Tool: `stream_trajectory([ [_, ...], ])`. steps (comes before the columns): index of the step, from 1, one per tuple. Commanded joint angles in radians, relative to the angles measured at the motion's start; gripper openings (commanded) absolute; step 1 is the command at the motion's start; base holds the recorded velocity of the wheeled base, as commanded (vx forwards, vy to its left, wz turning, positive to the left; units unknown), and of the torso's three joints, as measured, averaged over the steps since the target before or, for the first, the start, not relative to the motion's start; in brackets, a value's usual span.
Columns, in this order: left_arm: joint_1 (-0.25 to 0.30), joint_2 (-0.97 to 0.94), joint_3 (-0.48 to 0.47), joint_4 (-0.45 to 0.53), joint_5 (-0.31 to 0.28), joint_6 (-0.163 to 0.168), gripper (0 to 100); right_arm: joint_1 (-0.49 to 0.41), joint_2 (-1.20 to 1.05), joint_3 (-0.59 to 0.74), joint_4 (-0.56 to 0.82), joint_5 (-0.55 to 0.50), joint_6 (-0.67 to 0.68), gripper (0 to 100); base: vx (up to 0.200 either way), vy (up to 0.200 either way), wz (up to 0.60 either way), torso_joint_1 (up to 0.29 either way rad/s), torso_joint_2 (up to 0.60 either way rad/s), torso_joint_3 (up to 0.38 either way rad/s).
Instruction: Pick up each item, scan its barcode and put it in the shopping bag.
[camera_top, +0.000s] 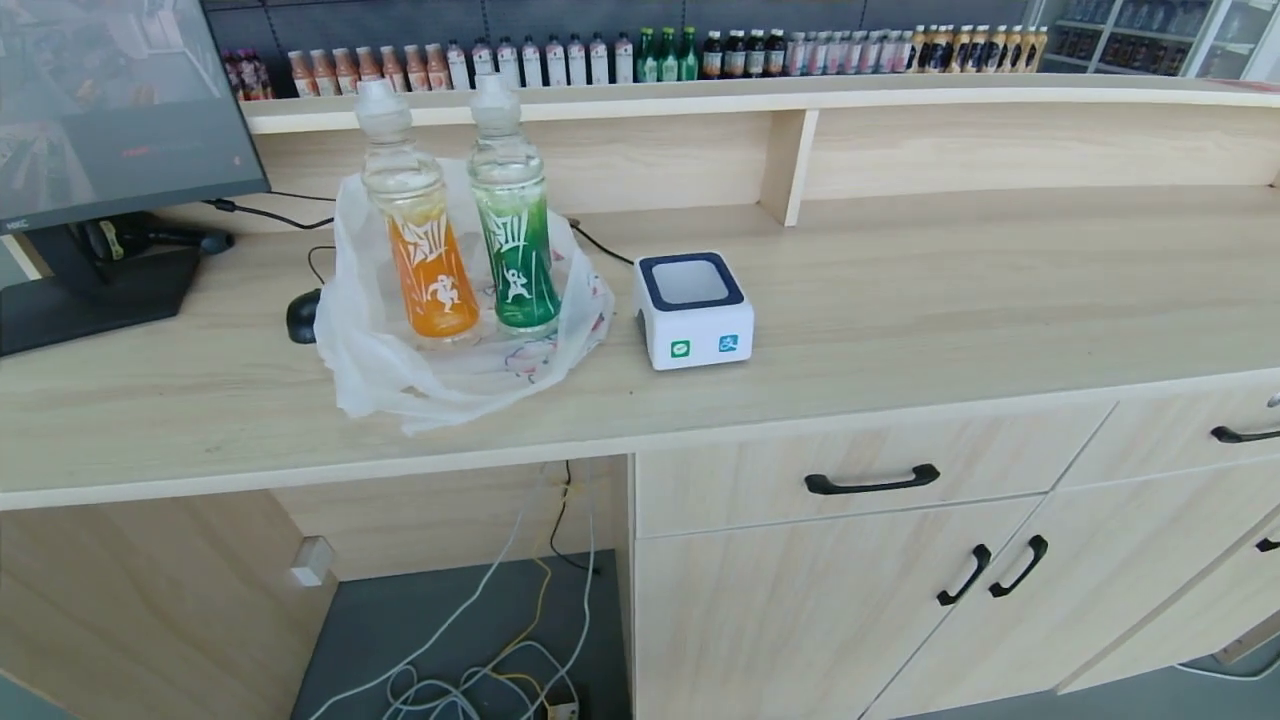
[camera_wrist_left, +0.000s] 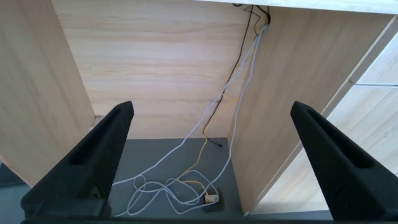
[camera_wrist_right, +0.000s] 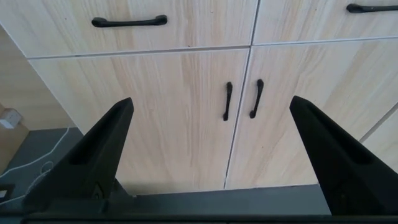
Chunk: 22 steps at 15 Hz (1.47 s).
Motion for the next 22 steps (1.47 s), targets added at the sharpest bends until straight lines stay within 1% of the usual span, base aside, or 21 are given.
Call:
stream_trajectory([
  [1,0.000,0.001,0.000,0.000,0.000,0.000,100,0.000,0.002,0.000,-0.001,0.000,-0.001,100,0.000,-0.200,0.00,-0.027,0.06,0.022],
  [2,0.000,0.001,0.000,0.000,0.000,0.000,100,0.002,0.002,0.000,0.000,0.000,-0.006,100,0.000,-0.200,0.00,-0.007,0.03,0.017],
  [5,0.000,0.001,0.000,0.000,0.000,0.000,100,0.002,0.002,0.000,0.000,0.000,-0.015,100,0.000,-0.200,0.60,-0.002,0.02,0.009],
  [11,0.000,0.001,0.000,0.000,0.000,0.002,100,0.000,0.002,0.000,0.000,0.000,-0.007,100,0.000,-0.200,0.00,0.002,0.00,0.003],
  [22,0.000,0.001,0.000,0.000,0.000,0.002,100,0.002,0.002,0.000,-0.001,0.000,-0.009,100,0.000,0.000,0.00,0.000,0.00,0.000],
])
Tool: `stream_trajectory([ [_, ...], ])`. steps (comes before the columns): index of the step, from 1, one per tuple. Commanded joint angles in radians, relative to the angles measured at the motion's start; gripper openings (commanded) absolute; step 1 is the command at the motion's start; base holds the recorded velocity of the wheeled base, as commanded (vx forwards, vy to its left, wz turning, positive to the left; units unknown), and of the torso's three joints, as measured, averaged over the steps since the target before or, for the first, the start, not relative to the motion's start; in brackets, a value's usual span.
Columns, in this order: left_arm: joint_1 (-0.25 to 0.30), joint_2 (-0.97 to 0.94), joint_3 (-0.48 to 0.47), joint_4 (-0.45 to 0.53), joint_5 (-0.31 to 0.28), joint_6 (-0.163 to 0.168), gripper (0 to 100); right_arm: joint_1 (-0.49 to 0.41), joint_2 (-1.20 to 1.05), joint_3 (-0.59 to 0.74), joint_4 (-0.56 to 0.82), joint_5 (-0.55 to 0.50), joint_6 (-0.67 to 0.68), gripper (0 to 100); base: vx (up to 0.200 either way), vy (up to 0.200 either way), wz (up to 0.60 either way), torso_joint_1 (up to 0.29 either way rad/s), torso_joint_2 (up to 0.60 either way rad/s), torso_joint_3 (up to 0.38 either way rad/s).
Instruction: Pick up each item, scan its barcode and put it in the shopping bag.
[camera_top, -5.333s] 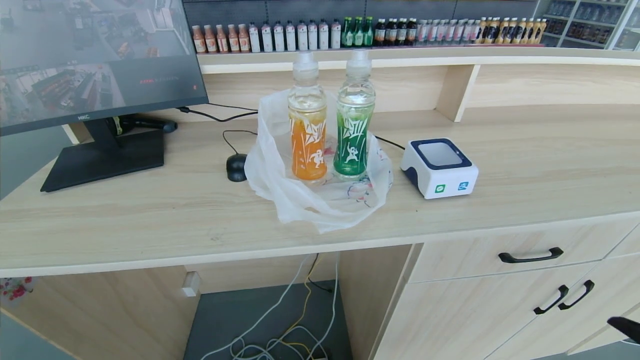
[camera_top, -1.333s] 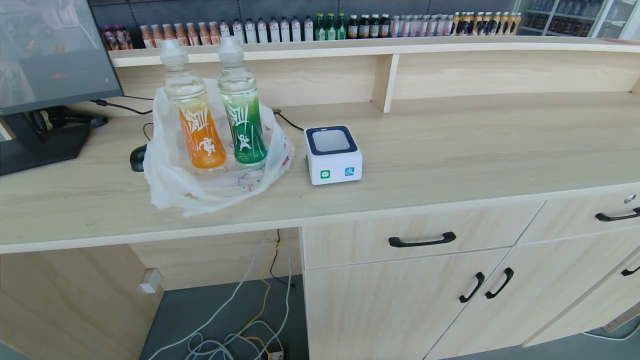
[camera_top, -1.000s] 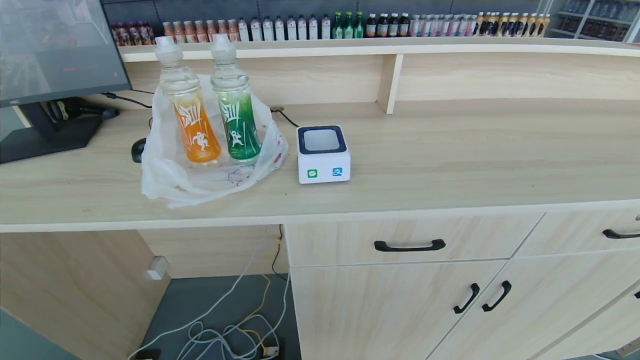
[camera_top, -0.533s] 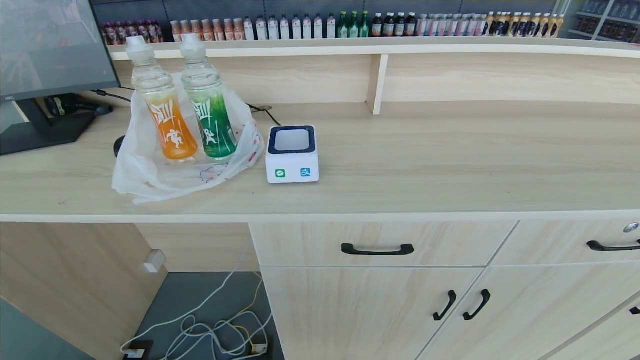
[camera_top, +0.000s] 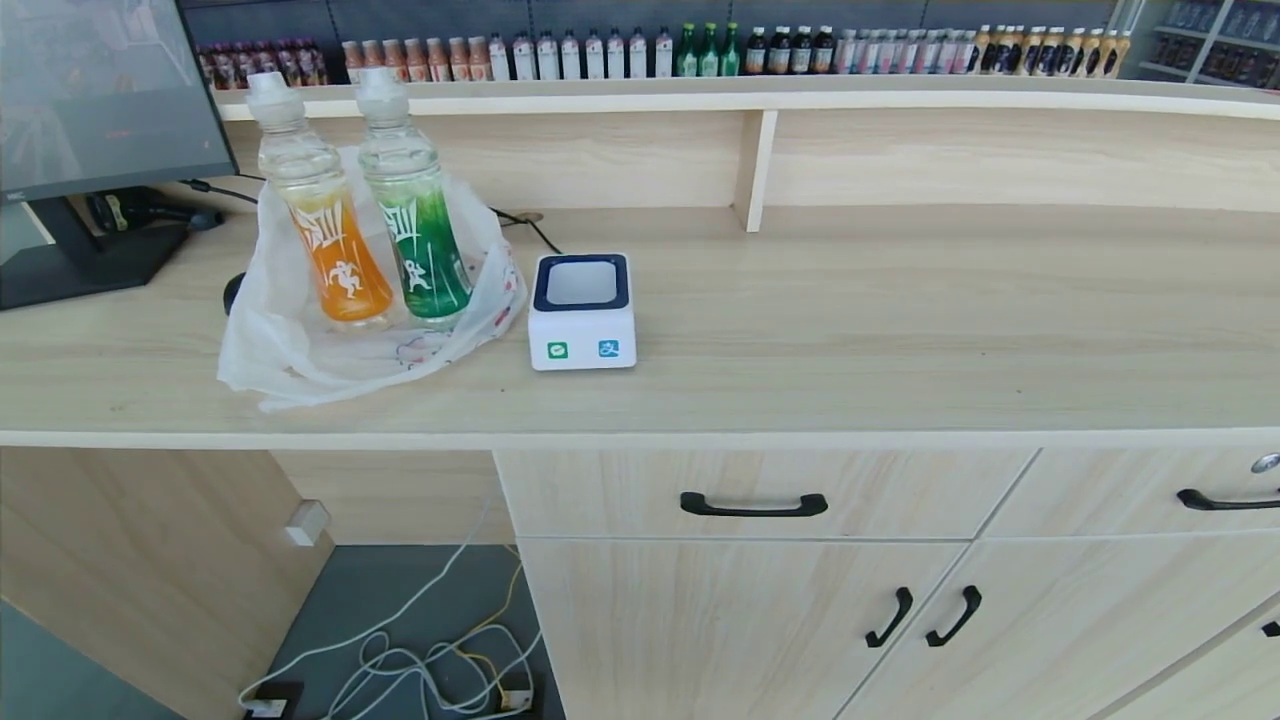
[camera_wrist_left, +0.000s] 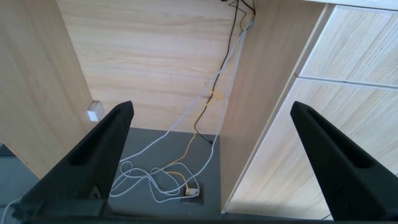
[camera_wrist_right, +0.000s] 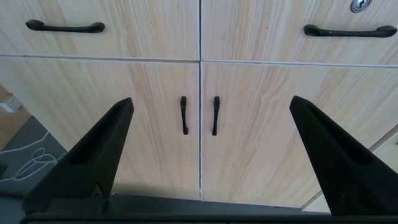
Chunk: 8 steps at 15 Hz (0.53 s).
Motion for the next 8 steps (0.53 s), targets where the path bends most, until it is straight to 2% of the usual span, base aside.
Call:
stream_trajectory([
  [1,0.000,0.001,0.000,0.000,0.000,-0.001,100,-0.001,0.001,0.000,-0.001,0.002,0.000,100,0.000,0.000,0.00,0.000,0.00,0.000],
  [7,0.000,0.000,0.000,0.000,0.000,-0.001,100,0.000,0.001,0.000,-0.001,0.000,0.001,100,0.000,0.000,0.00,0.000,0.00,0.000],
  [8,0.000,0.000,0.000,0.000,0.000,0.009,100,-0.001,0.001,0.000,-0.001,0.000,0.000,100,0.000,0.000,0.00,0.000,0.00,0.000],
])
